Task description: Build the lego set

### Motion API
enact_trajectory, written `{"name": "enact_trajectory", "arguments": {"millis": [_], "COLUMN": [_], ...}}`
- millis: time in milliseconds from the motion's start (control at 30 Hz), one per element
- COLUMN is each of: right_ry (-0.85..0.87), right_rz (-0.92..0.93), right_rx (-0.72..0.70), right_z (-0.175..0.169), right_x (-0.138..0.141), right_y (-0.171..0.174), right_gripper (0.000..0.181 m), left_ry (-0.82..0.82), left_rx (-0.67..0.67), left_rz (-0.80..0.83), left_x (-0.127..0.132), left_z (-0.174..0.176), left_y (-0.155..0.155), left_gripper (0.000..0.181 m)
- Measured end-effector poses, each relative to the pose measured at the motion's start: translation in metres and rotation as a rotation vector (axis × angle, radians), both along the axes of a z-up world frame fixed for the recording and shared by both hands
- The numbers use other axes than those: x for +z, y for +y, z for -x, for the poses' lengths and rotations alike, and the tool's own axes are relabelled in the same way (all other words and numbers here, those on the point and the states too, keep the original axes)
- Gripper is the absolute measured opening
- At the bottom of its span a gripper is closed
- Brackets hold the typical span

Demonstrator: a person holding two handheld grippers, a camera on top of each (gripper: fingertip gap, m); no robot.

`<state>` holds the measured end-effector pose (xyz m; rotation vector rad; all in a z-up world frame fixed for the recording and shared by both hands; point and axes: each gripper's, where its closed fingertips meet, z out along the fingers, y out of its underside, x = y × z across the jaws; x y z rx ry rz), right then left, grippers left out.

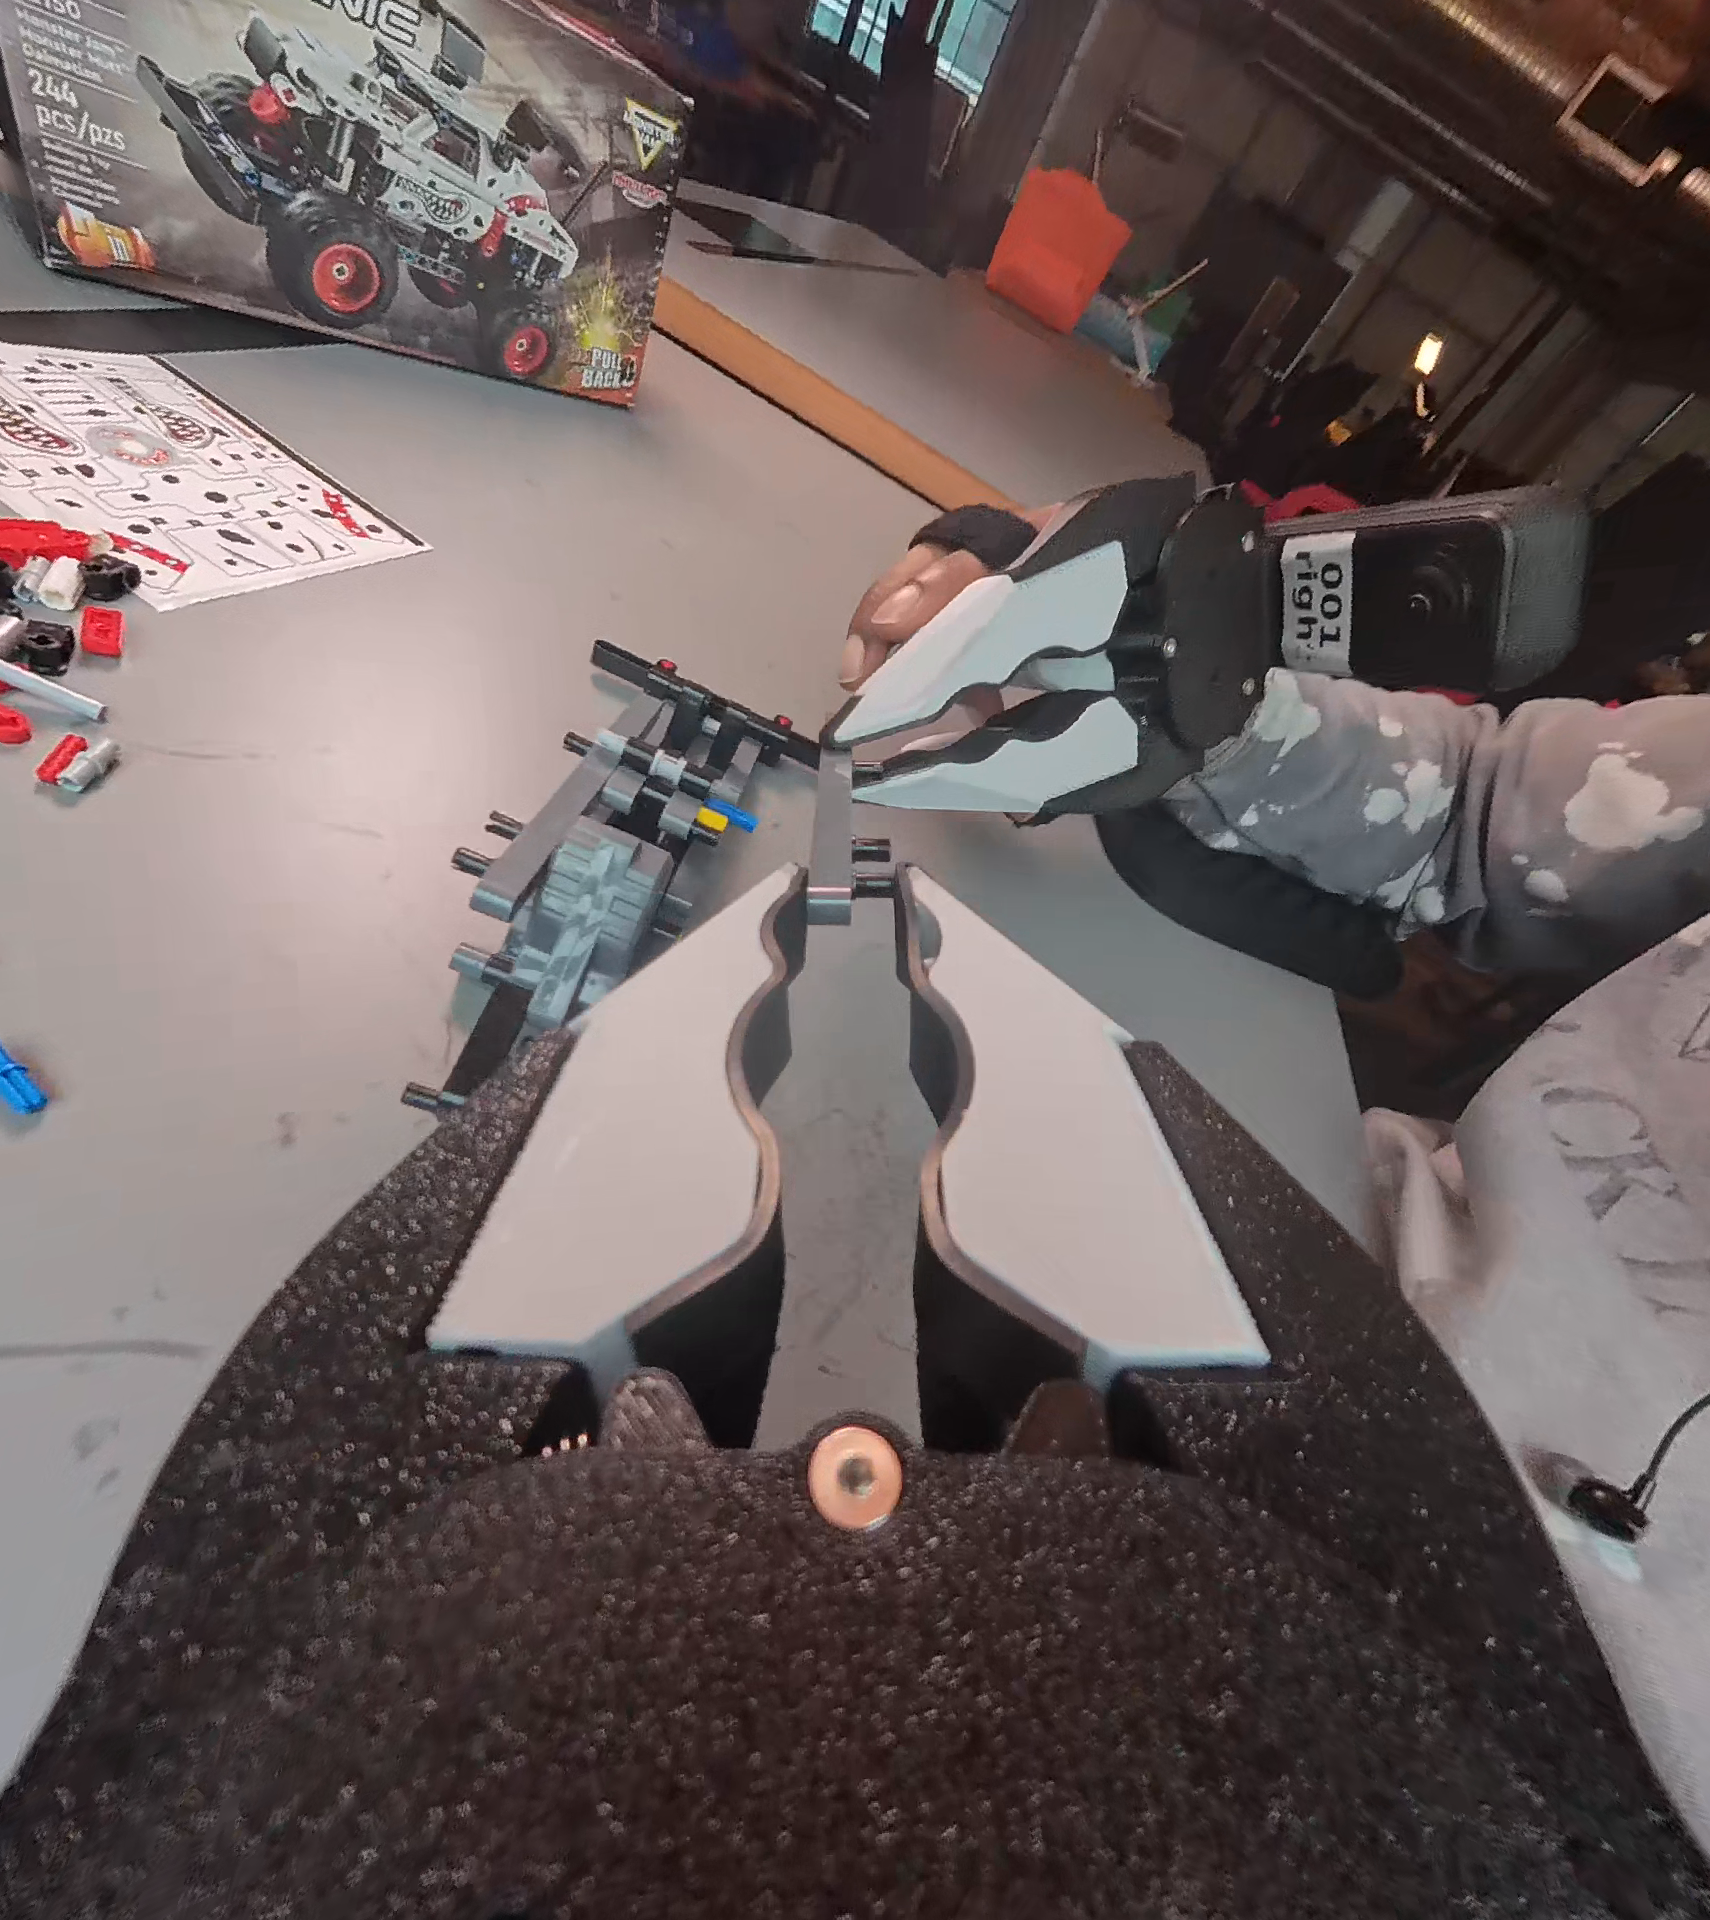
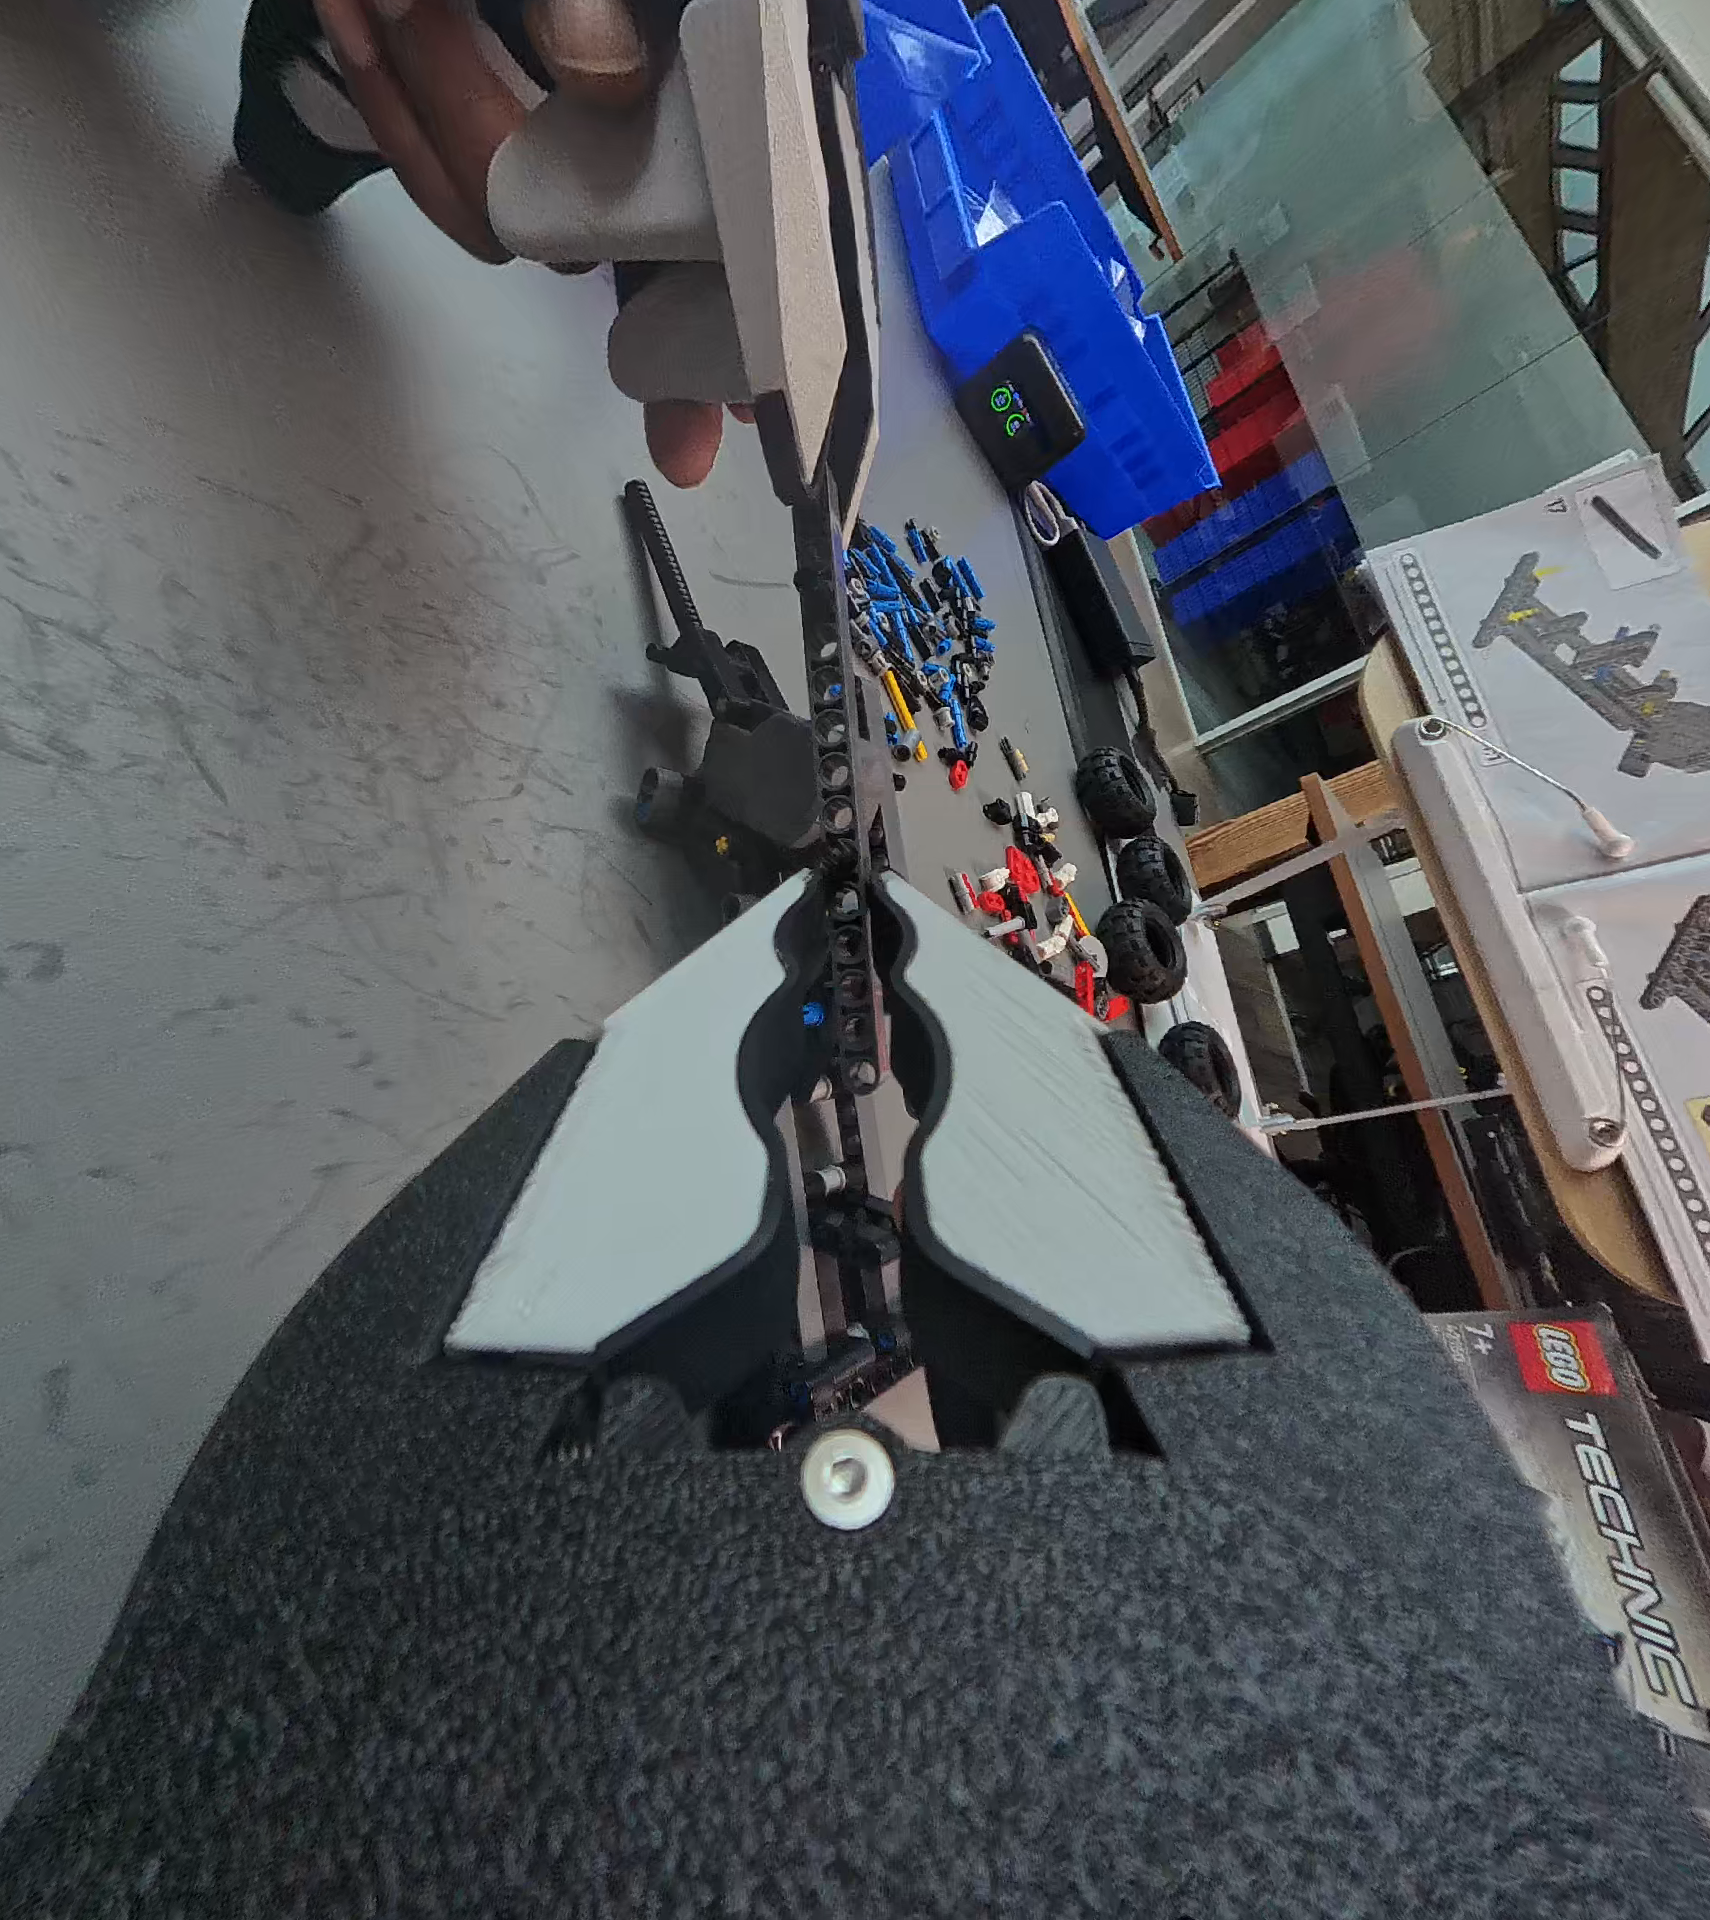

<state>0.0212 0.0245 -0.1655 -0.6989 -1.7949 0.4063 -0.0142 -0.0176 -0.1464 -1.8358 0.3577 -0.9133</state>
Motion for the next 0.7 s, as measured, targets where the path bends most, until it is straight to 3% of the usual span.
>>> {"name": "enact_trajectory", "arguments": {"millis": [200, 400, 700], "right_ry": [0.008, -0.011, 0.004], "right_rz": [-0.125, -0.116, -0.099], "right_rx": [-0.038, -0.051, -0.027], "right_z": [0.002, 0.001, 0.001], "right_x": [-0.011, -0.017, -0.013], "right_y": [0.011, 0.015, 0.005], "right_gripper": [0.007, 0.007, 0.007], "left_ry": [0.187, 0.251, 0.366], "left_rx": [0.061, 0.127, 0.226], "left_rz": [-0.023, -0.067, -0.105], "left_x": [-0.013, -0.012, -0.015], "left_z": [0.012, 0.021, 0.031], "left_y": [0.003, 0.005, 0.012], "left_gripper": [0.019, 0.029, 0.026]}}
